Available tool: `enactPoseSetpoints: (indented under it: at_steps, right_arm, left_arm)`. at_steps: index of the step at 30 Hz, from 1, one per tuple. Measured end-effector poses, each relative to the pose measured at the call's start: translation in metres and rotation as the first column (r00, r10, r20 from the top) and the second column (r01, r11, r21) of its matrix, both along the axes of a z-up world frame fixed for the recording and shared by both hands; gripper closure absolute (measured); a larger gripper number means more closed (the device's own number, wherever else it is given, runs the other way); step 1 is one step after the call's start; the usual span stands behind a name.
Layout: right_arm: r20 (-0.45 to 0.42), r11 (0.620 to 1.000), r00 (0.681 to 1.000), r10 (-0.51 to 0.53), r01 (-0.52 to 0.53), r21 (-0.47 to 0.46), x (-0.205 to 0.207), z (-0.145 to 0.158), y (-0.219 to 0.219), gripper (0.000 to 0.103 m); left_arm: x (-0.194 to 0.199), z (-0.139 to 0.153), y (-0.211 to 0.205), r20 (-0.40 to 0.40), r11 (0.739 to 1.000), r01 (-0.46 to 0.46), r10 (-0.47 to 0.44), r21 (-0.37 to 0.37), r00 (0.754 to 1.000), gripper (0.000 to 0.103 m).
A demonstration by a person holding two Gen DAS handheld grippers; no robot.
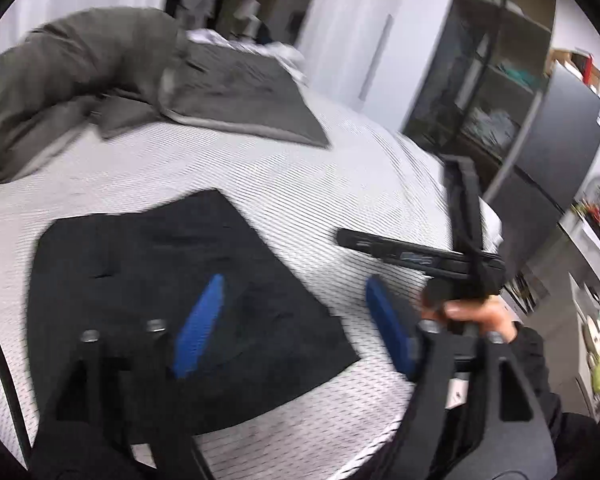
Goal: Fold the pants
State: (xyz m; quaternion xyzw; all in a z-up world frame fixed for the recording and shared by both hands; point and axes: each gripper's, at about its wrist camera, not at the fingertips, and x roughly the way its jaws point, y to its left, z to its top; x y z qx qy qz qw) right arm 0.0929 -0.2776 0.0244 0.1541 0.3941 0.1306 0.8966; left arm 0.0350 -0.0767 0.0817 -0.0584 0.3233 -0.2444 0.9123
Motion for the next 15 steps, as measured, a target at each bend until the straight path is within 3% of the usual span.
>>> enactPoseSetpoints:
  at_steps: [3, 6, 9, 11, 15]
  right_arm:
    - [-0.006, 1.0, 1.0, 0.027, -0.027, 0.015, -0.003, 0.001, 0.0, 0.031]
    - [-0.014, 0.99, 0.992, 0.128, -0.127, 0.065, -0.006, -0.001, 0.019, 0.031]
    - [-0.018, 0.968, 0.973, 0.23, -0.227, 0.105, -0.007, -0.003, 0.044, 0.039]
    - [-0.015, 0.948, 0.957, 0.29, -0.285, 0.143, -0.007, -0.003, 0.06, 0.047]
    - [-0.055, 0.936, 0.94, 0.337, -0.328, 0.132, -0.003, -0.011, 0.084, 0.047]
  left_arm:
    - [-0.002, -0.013, 0.046, 0.056, 0.984, -0.175, 0.174, 0.014, 0.983, 0.015]
    - [0.01, -0.04, 0.081, 0.058, 0.931, -0.349, 0.345, 0.106, 0.937, 0.015]
    - [0.034, -0.066, 0.101, 0.002, 0.903, -0.392, 0.398, 0.175, 0.917, 0.015]
    - [0.044, -0.075, 0.107, -0.024, 0.907, -0.377, 0.388, 0.188, 0.922, 0.015]
    - [0.039, -0.083, 0.111, -0.006, 0.906, -0.364, 0.374, 0.215, 0.927, 0.015]
